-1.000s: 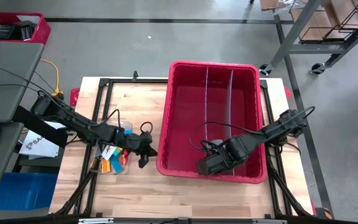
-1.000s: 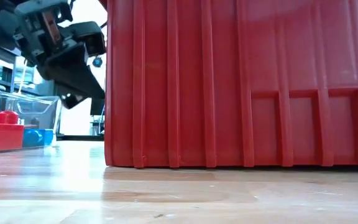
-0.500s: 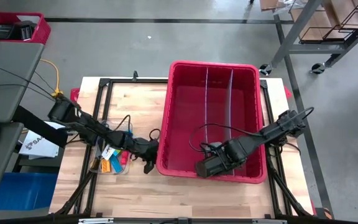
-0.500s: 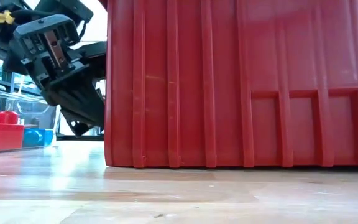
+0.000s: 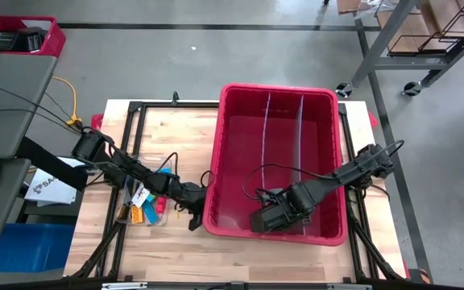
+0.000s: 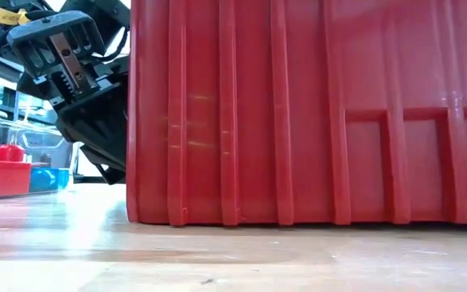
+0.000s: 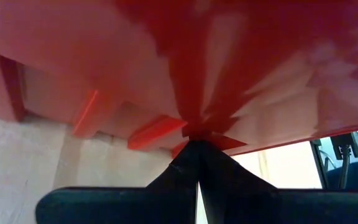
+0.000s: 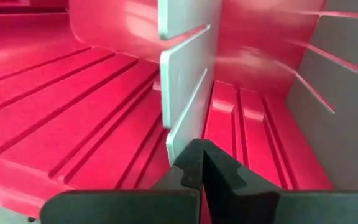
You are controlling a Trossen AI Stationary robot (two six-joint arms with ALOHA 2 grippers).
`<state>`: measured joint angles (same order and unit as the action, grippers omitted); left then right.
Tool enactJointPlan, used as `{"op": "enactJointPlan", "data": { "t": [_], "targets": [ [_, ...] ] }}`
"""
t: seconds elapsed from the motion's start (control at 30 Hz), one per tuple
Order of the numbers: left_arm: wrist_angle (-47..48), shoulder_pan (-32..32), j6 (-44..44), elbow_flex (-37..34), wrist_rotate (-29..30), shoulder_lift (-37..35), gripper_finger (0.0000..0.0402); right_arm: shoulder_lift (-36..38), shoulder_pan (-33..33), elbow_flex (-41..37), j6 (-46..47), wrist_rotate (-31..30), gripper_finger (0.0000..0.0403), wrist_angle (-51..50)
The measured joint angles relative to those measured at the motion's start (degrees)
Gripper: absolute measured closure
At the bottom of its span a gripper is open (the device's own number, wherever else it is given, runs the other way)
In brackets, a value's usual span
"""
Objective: Sort Items/Unsort Items
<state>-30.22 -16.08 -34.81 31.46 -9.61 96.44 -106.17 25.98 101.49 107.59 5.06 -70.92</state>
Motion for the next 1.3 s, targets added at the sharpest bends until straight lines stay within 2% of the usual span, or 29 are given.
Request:
{"op": "enactJointPlan", "data": {
  "t": [0.17,0.27,0.47,0.73,0.8,0.97,1.03,1.17,1.3],
  "targets": [
    [0.7,0.0,0.1,0.1,0.0,-0.1,0.0401,0.0,-0.1,0.0,0.1,0.0,0.0403,1.5],
    [0.0,0.0,-0.4,0.4,1.0,0.0,0.0401,-0.1,-0.5,0.1,0.2,-2.0,0.0403,7.3],
    [-0.1,0.4,-0.9,0.4,1.5,-0.1,0.0401,-0.1,-1.9,0.0,-0.1,-3.4,0.0403,10.1],
    [0.5,0.6,-1.0,0.4,1.1,-0.3,0.0401,1.2,-1.2,0.0,-2.5,3.4,0.0403,0.4],
    [0.5,0.8,-1.0,0.4,1.0,-0.3,0.0401,2.6,-0.5,0.2,-1.7,3.4,0.0403,-2.6],
    [0.6,1.3,-1.0,0.4,0.6,-0.3,0.0401,6.6,0.3,3.0,0.0,-1.0,0.0403,-8.2],
    [0.7,1.5,-1.0,0.3,0.5,-0.3,0.0401,7.2,0.2,4.5,-0.5,-4.7,0.0403,-8.7],
    [0.7,1.8,-1.0,0.3,0.6,-0.3,0.0401,7.3,-1.6,8.0,-4.4,-15.9,0.0403,-2.5],
    [0.7,1.8,-1.0,0.3,1.0,-0.3,0.0401,5.3,-6.2,7.8,-11.1,-16.4,0.0403,4.9]
  ]
}}
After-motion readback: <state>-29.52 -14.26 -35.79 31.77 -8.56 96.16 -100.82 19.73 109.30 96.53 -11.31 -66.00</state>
